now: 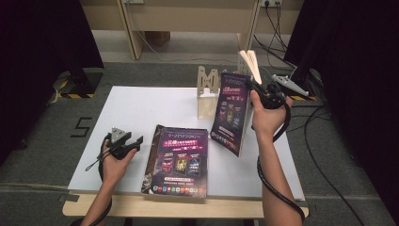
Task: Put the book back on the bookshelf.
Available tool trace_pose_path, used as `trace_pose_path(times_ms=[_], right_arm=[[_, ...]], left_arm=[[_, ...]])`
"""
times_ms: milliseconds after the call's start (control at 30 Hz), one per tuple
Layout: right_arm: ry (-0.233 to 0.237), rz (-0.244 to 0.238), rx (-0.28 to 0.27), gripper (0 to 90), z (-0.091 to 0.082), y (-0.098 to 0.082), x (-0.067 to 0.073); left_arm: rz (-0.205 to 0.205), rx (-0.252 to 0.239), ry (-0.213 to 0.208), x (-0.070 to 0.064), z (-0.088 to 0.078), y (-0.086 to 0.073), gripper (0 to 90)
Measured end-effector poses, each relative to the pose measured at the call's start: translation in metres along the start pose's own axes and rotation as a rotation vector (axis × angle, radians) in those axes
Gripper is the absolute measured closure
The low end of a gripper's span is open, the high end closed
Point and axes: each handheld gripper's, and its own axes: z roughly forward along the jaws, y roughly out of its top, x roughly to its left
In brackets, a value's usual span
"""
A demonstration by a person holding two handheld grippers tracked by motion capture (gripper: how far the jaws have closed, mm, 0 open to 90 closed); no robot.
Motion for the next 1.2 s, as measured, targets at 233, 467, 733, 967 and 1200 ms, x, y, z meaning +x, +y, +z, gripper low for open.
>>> trace_pose_path(times_ms=[233, 467, 733, 967, 1200], right_arm=[[-0.006, -0.012, -0.010, 83.6, 0.004, 0.001, 0.000], [-0.003, -0.019, -0.018, 83.6, 0.008, 0.004, 0.003], [-0.009, -0.032, -0.035, 83.6, 0.014, 0.009, 0.006], [-0.017, -0.045, -0.051, 83.7, 0.018, 0.012, 0.008], [-0.020, -0.044, -0.066, 83.7, 0.022, 0.015, 0.010]], left_arm=[[0.000, 0.000, -0.002, 0.000, 0.000, 0.000, 42.1], [0.000, -0.002, 0.000, 0.000, 0.000, 0.000, 42.2], [0.002, -0.002, -0.001, 0.000, 0.000, 0.000, 42.2], [0.004, 0.000, -0.002, 0.000, 0.000, 0.000, 42.2], [0.002, -0.003, -0.002, 0.000, 0.000, 0.000, 42.1]])
